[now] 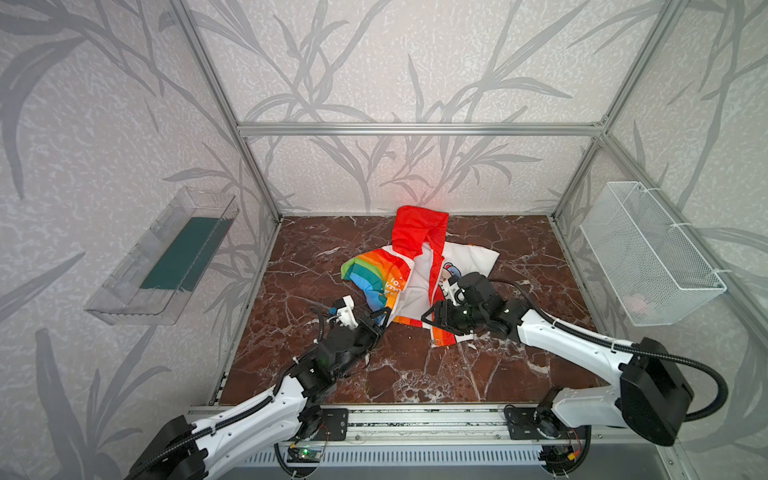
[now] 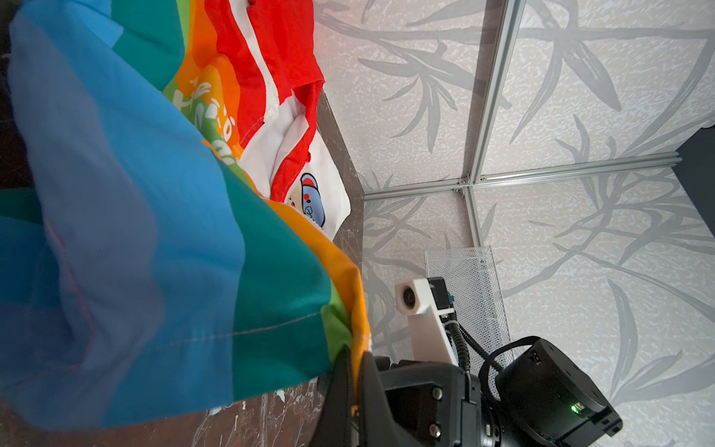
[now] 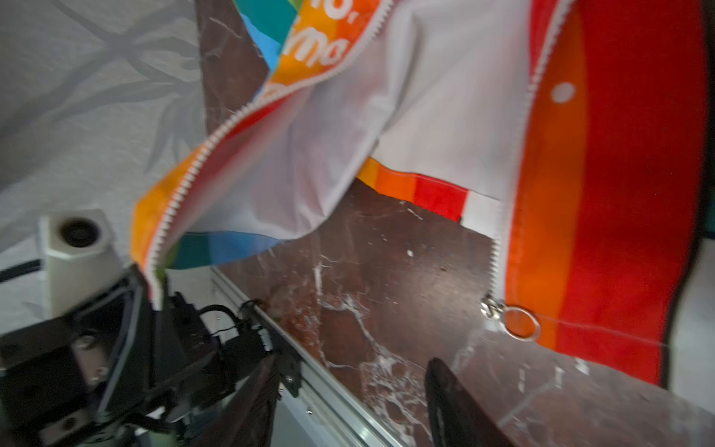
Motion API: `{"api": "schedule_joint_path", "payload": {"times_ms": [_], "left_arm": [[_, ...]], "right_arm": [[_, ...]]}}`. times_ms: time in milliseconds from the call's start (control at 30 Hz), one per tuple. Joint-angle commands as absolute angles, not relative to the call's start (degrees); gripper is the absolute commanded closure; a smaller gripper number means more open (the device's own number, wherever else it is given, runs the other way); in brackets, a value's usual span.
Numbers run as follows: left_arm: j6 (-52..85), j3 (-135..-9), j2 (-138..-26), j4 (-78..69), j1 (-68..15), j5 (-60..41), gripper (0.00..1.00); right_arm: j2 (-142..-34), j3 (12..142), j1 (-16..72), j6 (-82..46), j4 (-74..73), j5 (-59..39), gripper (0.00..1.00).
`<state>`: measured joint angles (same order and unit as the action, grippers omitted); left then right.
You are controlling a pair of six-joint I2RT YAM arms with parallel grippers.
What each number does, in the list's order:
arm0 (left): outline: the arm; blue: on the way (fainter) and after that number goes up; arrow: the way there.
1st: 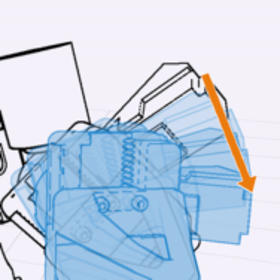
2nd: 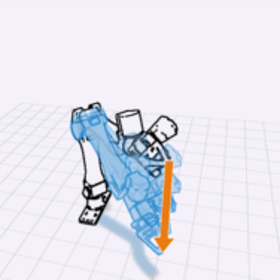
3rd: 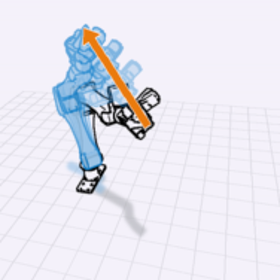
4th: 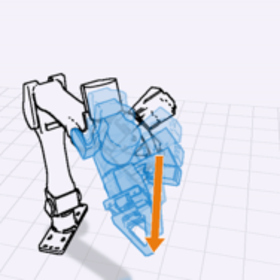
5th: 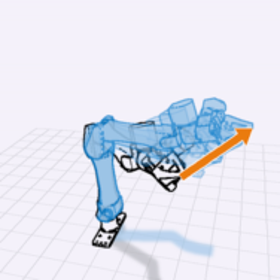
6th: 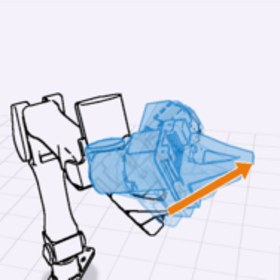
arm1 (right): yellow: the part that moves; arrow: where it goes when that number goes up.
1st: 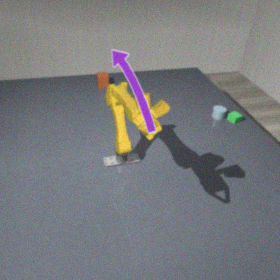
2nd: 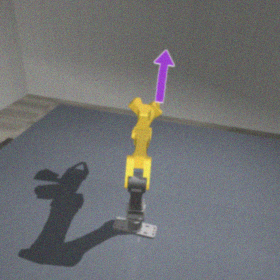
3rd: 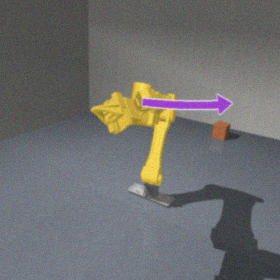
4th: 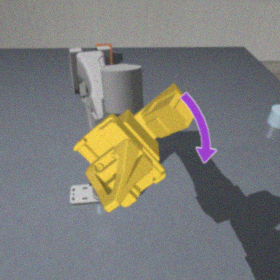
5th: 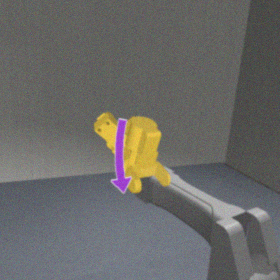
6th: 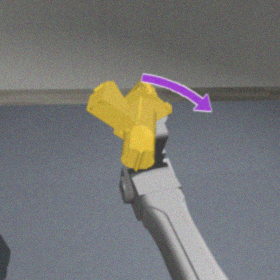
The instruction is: Zip up the jacket
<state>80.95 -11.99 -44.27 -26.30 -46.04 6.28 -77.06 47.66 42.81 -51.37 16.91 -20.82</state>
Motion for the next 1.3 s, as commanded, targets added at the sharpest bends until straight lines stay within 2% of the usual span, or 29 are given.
{"api": "schedule_joint_path", "payload": {"times_ms": [0, 133, 267, 400, 800, 1100, 1267], "left_arm": [[79.6, -14.1, -46.1, -23.6, -46.0, 3.6, 1.00], [79.4, -15.3, -47.3, -22.3, -45.9, 1.1, 1.00], [79.2, -15.3, -46.4, -21.0, -46.0, 1.0, 1.00], [79.5, -14.1, -44.2, -20.2, -45.7, 1.4, 1.00], [80.3, -12.0, -41.3, -19.9, -44.2, 1.1, 1.00], [81.0, -10.8, -39.8, -19.5, -43.5, 1.0, 1.00], [81.3, -10.3, -38.9, -19.0, -43.2, 1.0, 1.00]], "right_arm": [[-80.5, 50.3, 45.2, -40.1, 39.4, -10.7, 0.39], [-86.4, 54.9, 46.9, -37.6, 45.1, -4.0, 0.39], [-89.5, 57.5, 47.3, -36.9, 45.6, -2.5, 0.41], [-91.6, 59.3, 47.4, -36.9, 45.0, -1.3, 0.46], [-101.3, 64.3, 47.4, -37.1, 42.3, -2.6, 0.55], [-104.4, 66.7, 47.0, -36.9, 42.6, -2.0, 0.56], [-102.4, 64.3, 46.4, -38.6, 39.9, -3.1, 0.55]]}}
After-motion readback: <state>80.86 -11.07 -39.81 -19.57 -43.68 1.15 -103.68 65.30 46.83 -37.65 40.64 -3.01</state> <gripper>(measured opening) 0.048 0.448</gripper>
